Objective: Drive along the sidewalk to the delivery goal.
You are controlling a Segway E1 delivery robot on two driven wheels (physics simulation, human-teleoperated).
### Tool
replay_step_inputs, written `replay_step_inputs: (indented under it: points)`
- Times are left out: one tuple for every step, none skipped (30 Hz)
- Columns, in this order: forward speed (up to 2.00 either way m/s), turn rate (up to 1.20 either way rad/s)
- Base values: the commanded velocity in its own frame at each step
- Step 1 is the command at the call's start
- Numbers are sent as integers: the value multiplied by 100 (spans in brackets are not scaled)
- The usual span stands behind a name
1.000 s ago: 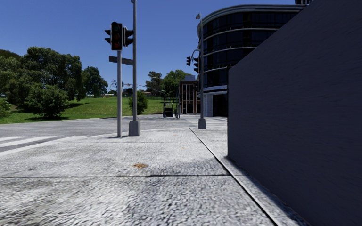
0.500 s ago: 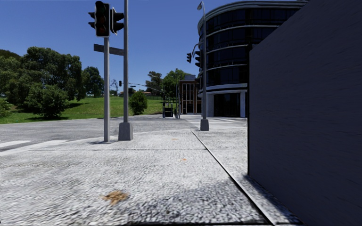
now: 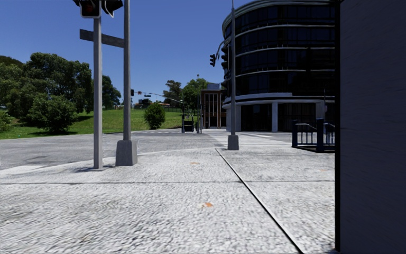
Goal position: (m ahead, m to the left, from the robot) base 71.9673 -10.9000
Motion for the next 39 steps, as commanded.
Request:
replay_step_inputs:
  points:
    - [200, 0]
    - [200, 0]
    - [200, 0]
    - [200, 0]
    - [200, -20]
    - [200, -33]
    - [200, -38]
    - [200, -38]
    - [200, -43]
    - [200, -50]
    - [200, -53]
    - [200, -53]
    - [200, -54]
    - [200, -55]
    - [200, -55]
    - [200, -55]
    - [200, -55]
    - [200, -55]
    - [200, -55]
    - [200, -55]
    - [200, -55]
    - [200, -55]
    - [200, -55]
    - [200, -55]
    - [200, -55]
    - [200, -55]
    - [200, -55]
    - [200, -55]
    - [200, -55]
    - [200, -55]
    - [200, -55]
    - [200, -55]
    - [200, -55]
    - [200, -55]
    - [200, -55]
    - [200, -55]
    - [200, -54]
    - [200, -54]
    - [200, -49]
